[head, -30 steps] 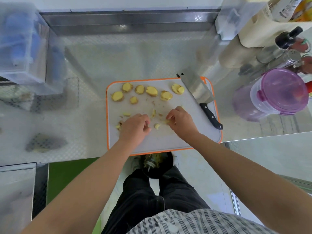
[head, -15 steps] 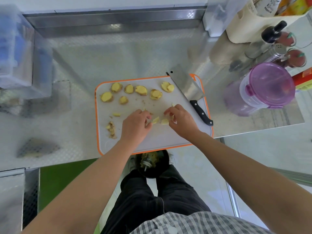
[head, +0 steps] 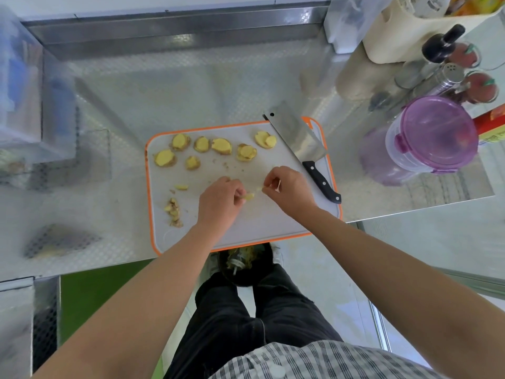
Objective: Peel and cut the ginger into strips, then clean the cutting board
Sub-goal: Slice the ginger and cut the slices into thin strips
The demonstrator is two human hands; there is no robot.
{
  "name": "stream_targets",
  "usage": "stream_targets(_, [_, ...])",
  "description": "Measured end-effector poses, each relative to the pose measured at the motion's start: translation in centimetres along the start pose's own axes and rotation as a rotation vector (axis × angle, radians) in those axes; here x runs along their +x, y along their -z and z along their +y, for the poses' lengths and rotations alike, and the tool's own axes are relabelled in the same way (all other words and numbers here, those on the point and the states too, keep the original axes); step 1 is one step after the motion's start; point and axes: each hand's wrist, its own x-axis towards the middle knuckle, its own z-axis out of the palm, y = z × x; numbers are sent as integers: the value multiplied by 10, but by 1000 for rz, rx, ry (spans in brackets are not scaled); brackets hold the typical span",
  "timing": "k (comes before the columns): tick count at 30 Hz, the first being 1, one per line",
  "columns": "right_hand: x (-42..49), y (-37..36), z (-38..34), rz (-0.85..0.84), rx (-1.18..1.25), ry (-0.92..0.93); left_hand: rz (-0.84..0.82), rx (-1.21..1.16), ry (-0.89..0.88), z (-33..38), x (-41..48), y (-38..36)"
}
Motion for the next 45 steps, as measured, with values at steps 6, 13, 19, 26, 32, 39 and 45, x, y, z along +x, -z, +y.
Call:
stream_targets(6, [-1, -4, -12, 82, -49, 144, 35, -15, 33, -7, -4, 3])
stream_targets(13, [-8, -28, -19, -56, -207, 107, 15, -1, 115, -13, -17, 5])
stream_targets(19, [-10, -27, -24, 131, -201, 191, 35, 11, 116, -16, -20, 7])
stream_targets(26, [-14, -38, -17, 78, -269, 219, 23, -1, 136, -16, -21, 8])
stream_targets(32, [-16, -34, -11, 76, -251, 265, 27, -11, 146, -16, -20, 9])
stream_targets(39, [-13, -37, -16, 60, -270, 228, 15, 5, 168, -10, -17, 6])
stream_targets(45, [-12, -36, -19, 9, -274, 183, 34, 33, 177, -10, -16, 5])
